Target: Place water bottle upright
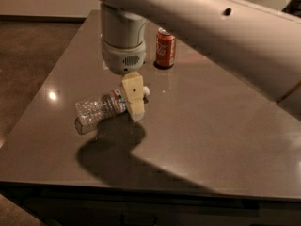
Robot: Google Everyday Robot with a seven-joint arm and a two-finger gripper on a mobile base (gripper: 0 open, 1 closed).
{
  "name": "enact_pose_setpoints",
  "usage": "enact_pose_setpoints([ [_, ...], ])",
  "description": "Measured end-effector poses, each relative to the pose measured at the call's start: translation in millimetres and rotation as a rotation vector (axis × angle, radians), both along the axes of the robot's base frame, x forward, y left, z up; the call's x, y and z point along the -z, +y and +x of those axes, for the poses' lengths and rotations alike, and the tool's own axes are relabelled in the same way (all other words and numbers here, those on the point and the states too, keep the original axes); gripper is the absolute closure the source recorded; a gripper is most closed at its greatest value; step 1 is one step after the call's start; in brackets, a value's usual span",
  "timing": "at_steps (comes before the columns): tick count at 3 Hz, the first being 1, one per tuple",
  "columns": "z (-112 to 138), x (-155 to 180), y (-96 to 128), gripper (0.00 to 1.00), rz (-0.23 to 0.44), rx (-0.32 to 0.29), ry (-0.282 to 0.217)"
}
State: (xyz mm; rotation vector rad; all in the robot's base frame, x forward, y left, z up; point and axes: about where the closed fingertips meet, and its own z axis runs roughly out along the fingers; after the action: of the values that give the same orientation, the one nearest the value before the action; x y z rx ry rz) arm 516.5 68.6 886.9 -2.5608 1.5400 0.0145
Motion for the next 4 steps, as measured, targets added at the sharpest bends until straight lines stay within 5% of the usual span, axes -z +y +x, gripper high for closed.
enact_pose_setpoints([
  [2,-1,25,20,0.02,-0.036,-0.046,0.023],
  [4,5,28,15,0.63,-0.056,-0.044,0.019],
])
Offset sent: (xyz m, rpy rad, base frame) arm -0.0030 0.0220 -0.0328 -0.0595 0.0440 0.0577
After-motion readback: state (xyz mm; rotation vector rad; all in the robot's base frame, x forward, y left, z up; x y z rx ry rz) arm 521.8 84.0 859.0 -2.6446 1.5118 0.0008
